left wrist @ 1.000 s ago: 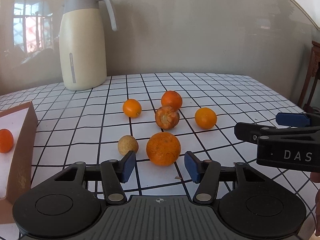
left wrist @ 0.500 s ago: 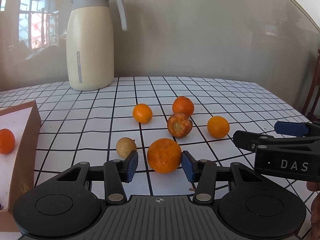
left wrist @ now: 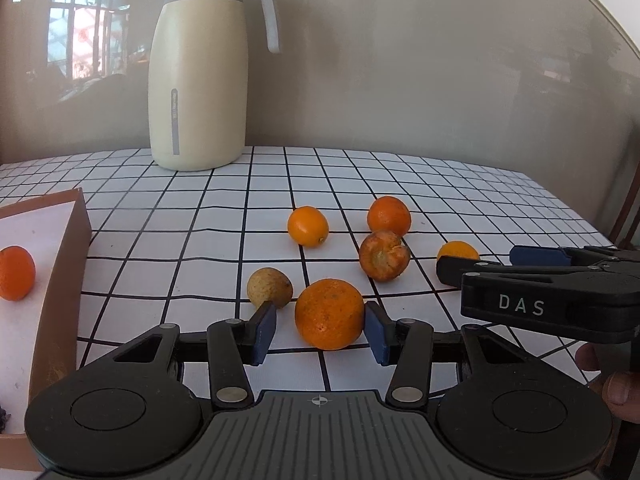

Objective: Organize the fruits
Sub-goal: 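Grasp the large textured orange with the left tool while the right tool grasps a mandarin, then lift both held oranges and carry them over the white tray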

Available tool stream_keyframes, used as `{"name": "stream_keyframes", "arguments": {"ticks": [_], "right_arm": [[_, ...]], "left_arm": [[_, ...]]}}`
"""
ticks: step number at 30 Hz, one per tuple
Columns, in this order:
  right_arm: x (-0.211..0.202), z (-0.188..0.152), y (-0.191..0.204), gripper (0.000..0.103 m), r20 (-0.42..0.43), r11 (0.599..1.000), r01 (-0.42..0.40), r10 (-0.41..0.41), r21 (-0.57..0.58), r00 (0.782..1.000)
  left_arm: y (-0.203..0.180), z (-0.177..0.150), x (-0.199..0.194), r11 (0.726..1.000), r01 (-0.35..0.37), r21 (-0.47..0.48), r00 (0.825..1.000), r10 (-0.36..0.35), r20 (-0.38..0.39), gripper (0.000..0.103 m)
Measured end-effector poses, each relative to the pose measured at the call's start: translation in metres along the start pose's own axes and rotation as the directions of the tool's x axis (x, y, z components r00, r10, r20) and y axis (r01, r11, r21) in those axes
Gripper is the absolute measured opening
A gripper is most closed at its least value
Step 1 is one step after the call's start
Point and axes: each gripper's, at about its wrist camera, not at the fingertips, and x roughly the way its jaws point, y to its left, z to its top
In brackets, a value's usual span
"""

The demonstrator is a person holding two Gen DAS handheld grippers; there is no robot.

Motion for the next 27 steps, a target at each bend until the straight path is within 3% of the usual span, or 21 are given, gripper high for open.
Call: {"name": "stream_keyframes", "arguments": {"ticks": [10, 15, 16, 17, 27], "right_arm": [[0.010, 0.002, 0.000, 0.053, -0.026, 1.000, -0.022, 0.022, 0.005, 0.999], [0.017, 0.004, 0.002, 0.045, -0.043, 1.000, -0.025, 0.024, 0.000, 0.999], [0.019, 0.005, 0.002, 0.040, -0.051, 1.000, -0.025, 0.025, 0.000, 0.998], [0.021, 0.005, 0.002, 0.025, -0.062, 1.000, -0.029, 0.028, 0.000, 0.998], [0.007, 0.000, 0.006, 0.024, -0.080, 0.999, -0.033, 0.033, 0.004, 0.996]], "left_arm": [[0.007, 0.004, 0.007, 1.000, -0.005, -0.031, 1.000, 0.005, -0.004, 0.047], [0.001, 0.001, 0.003, 1.000, -0.021, -0.002, 1.000, 0.021, -0.007, 0.042], [0.000, 0.001, 0.003, 1.000, -0.020, 0.000, 1.000, 0.020, -0.008, 0.041], [0.000, 0.001, 0.002, 1.000, -0.018, 0.000, 1.000, 0.018, -0.009, 0.040], [-0.004, -0.006, -0.005, 1.000, -0.018, 0.018, 1.000, 0.017, 0.009, 0.037]]}}
